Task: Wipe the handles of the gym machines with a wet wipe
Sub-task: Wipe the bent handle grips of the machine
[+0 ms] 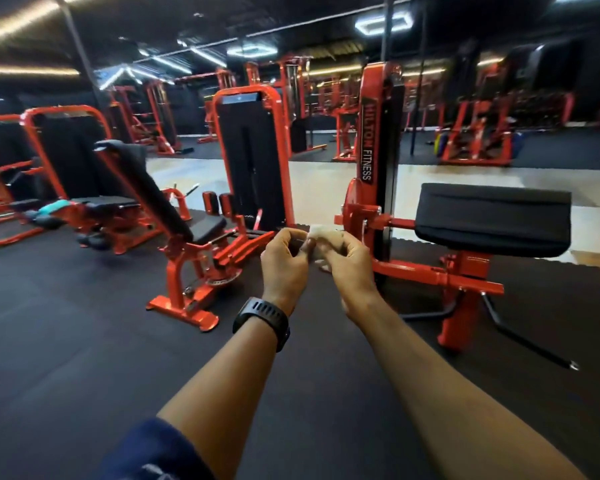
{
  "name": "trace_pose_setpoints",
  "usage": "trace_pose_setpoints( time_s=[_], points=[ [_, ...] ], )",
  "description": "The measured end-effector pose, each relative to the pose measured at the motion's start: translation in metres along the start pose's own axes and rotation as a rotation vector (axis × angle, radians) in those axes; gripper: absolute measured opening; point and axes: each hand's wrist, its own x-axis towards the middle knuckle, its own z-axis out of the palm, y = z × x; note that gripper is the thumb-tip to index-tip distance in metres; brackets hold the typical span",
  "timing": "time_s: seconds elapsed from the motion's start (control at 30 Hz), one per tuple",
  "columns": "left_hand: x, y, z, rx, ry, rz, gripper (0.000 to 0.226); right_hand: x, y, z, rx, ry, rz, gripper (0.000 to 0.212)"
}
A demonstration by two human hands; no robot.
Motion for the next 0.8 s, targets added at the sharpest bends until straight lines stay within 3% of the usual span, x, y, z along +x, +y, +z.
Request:
trace_pose_setpoints(
  time_s=[0.17,0.37,0.53,0.63,0.8],
  points=[
    [0.070,-0.041,0.046,0.007,-0.061,-0.037,0.004,0.085,0.037,-0.001,-0.099,0.075,0.011,0.025],
    [0.138,-0.086,0.066,0.003,-0.039,-0.099,0.009,0.171,0.076,0.017,-0.207,0.131,0.020,0.007],
    [0.194,-0.143,0.057,-0.001,-0.006,-0.155,0.014,0.225,0.118,0.061,-0.200,0.105,0.049,0.020],
    [0.227,-0.179,0.047,0.025,-0.004,-0.161,0.009,0.254,0.146,0.088,-0.176,0.072,0.073,0.005],
    [0.296,-0.244,0.037,0.048,-0.076,-0.161,0.005,0.315,0.191,0.136,-0.166,0.070,0.077,0.026]
  ],
)
